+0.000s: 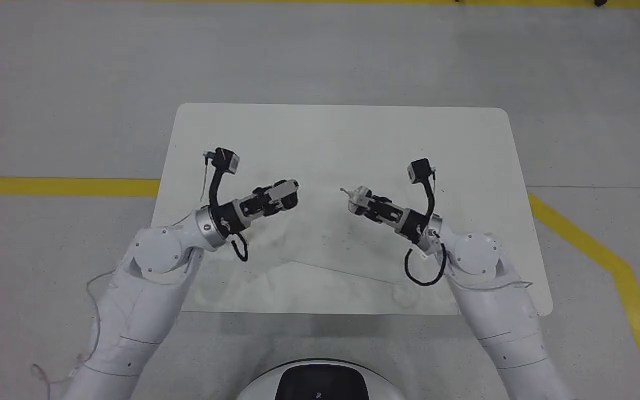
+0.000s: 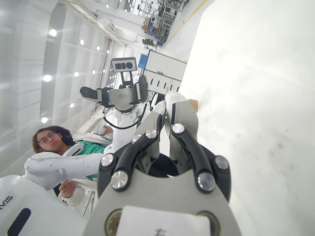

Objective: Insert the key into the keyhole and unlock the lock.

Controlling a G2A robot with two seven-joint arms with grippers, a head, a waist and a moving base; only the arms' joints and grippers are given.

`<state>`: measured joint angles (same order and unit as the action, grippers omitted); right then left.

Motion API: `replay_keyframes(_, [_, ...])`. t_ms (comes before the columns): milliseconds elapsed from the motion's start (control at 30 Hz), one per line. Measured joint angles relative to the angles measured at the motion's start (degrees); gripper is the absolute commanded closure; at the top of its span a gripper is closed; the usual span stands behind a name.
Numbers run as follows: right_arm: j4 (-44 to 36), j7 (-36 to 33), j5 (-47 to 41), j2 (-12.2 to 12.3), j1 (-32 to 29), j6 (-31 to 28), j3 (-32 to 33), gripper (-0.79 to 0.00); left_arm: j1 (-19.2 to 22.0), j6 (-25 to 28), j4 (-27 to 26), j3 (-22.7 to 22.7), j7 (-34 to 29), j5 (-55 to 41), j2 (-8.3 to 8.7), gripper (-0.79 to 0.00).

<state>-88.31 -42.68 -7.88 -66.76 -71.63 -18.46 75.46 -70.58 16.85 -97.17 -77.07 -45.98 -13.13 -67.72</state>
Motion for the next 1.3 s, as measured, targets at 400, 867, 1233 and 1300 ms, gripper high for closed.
replay_keyframes(400, [-1.9, 9.3, -2.8, 0.7, -6.5, -6.8, 8.0, 0.000, -14.8, -6.9, -15.8, -22.9, 2.8, 17.4, 3.12, -0.785])
replay_keyframes(867, [-1.9, 9.2, -2.8, 0.7, -6.5, -6.7, 7.9, 0.000, -26.9, -25.0, -17.1, -21.2, 7.5, 32.3, 3.12, -0.785])
replay_keyframes(1233, [-1.9, 9.2, -2.8, 0.7, -6.5, -6.7, 7.9, 0.000, -18.8, -47.1, -15.3, -13.1, 3.2, 24.5, 2.31, -0.785])
replay_keyframes(1300, [-1.9, 9.2, -2.8, 0.7, -6.5, -6.7, 7.9, 0.000, -16.3, -51.2, -15.0, -11.4, 3.5, 28.5, 2.46, -0.785])
